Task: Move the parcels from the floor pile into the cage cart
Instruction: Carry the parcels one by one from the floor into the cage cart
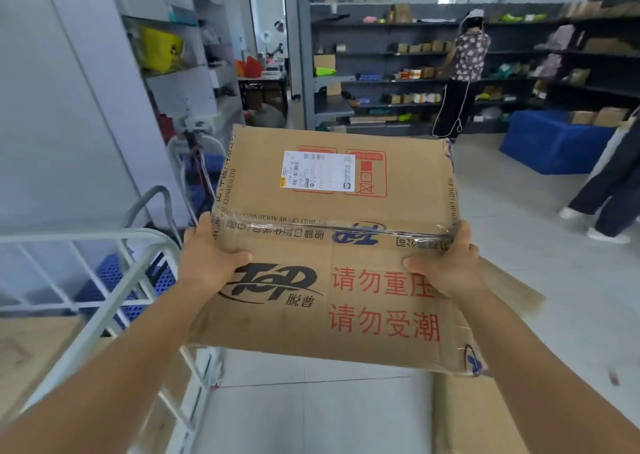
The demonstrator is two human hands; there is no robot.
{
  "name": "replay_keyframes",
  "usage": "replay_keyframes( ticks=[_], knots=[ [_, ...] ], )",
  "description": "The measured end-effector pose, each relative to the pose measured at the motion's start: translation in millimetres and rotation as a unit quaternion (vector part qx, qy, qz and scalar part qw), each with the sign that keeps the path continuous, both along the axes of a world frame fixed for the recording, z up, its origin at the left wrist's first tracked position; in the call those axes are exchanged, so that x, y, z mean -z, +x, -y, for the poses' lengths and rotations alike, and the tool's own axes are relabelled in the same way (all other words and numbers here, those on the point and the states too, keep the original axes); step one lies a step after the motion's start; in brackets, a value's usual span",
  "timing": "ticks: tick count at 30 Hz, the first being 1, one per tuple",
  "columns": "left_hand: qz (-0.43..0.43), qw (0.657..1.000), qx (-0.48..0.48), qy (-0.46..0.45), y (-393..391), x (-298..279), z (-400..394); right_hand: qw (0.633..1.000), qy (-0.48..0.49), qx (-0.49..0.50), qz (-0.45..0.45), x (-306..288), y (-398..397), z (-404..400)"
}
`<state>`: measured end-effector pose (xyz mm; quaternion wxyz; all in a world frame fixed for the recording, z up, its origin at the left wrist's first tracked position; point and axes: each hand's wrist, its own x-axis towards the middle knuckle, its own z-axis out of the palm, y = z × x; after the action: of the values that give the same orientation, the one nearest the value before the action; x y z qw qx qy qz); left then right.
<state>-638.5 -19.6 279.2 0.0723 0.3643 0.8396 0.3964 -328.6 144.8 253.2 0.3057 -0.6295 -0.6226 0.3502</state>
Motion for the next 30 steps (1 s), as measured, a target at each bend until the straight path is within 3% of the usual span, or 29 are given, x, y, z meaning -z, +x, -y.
replay_keyframes(
  ticks=[14, 30],
  knots=[
    [-0.040, 0.961, -0.270, 0.044, -113.0, -53.6, 241.6, 0.965, 0.033, -0.254, -0.062, -57.3, -244.3, 106.2],
    [-0.007, 0.894, -0.444, 0.062, -209.9, -33.3, 475.2, 0.898, 0.049, -0.436, -0.031, -65.9, -474.5, 291.1]
  ],
)
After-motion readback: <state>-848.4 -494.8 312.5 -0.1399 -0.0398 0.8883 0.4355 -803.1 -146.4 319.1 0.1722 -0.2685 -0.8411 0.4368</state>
